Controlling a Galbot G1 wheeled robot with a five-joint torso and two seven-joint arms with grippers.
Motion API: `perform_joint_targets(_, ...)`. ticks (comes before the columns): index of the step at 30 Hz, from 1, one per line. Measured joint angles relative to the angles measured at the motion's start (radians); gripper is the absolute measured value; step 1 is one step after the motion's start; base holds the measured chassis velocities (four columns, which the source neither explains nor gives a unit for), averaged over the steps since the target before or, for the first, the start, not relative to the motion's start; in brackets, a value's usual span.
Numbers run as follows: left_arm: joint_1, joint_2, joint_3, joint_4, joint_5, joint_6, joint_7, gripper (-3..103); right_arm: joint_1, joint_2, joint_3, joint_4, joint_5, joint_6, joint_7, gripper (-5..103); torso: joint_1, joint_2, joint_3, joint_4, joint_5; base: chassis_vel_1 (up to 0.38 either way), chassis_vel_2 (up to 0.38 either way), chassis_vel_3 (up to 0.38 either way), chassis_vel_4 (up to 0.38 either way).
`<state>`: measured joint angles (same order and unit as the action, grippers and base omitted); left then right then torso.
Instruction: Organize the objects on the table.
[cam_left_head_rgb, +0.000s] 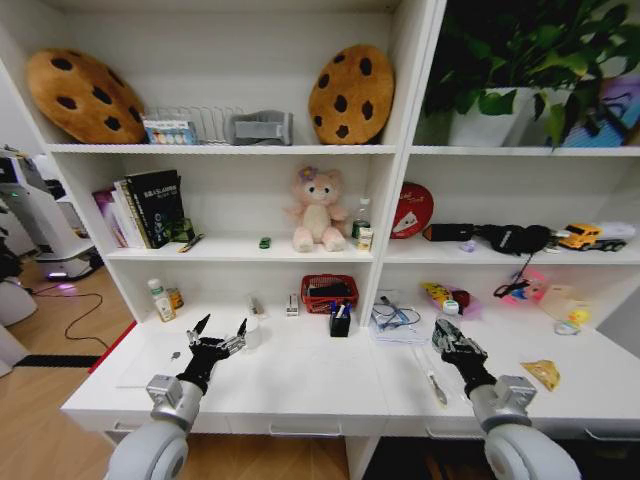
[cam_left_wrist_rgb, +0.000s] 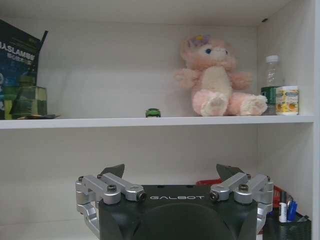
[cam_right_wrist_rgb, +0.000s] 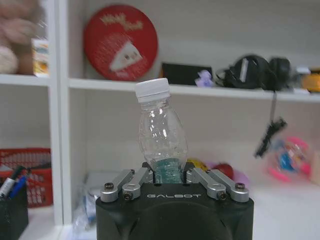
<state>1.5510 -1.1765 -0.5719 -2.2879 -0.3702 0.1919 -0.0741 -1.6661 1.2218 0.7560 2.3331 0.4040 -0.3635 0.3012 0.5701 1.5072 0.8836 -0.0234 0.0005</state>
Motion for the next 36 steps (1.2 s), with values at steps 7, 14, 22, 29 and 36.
perform_joint_targets(7, 0.0, 0.0, 0.0, 0.0, 0.0, 0.0, 0.0, 100, -0.064, 0.029, -0.127, 0.165, 0.294, -0.156, 0.394, 24, 0.0, 0.0, 0.0, 0.0002, -0.0011, -0.03, -0.073, 0.054, 0.045)
perform_joint_targets(14, 0.0, 0.0, -0.001, 0.0, 0.0, 0.0, -0.001, 100, -0.092, -0.006, -0.082, 0.175, 0.668, -0.188, 0.759, 24, 0.0, 0.0, 0.0, 0.0001, -0.0009, 0.038, 0.038, -0.041, -0.023)
perform_joint_targets(22, 0.0, 0.0, 0.0, 0.0, 0.0, 0.0, 0.0, 100, -0.06, 0.045, -0.095, 0.172, 0.958, 0.016, 1.136, 24, 0.0, 0.0, 0.0, 0.0002, -0.0004, 0.0, 0.0, 0.0, 0.0)
perform_joint_targets(29, 0.0, 0.0, 0.0, 0.0, 0.0, 0.0, 0.0, 100, -0.051, 0.136, -0.081, 0.155, 1.066, 0.105, 1.239, 24, 0.0, 0.0, 0.0, 0.0002, -0.0011, 0.0, 0.0, 0.0, 0.0)
perform_joint_targets(36, 0.0, 0.0, 0.0, 0.0, 0.0, 0.0, 0.0, 100, 0.011, 0.225, -0.063, -0.125, 1.117, 0.097, 1.217, 24, 0.0, 0.0, 0.0, 0.0005, -0.0005, 0.0, 0.0, 0.0, 0.0)
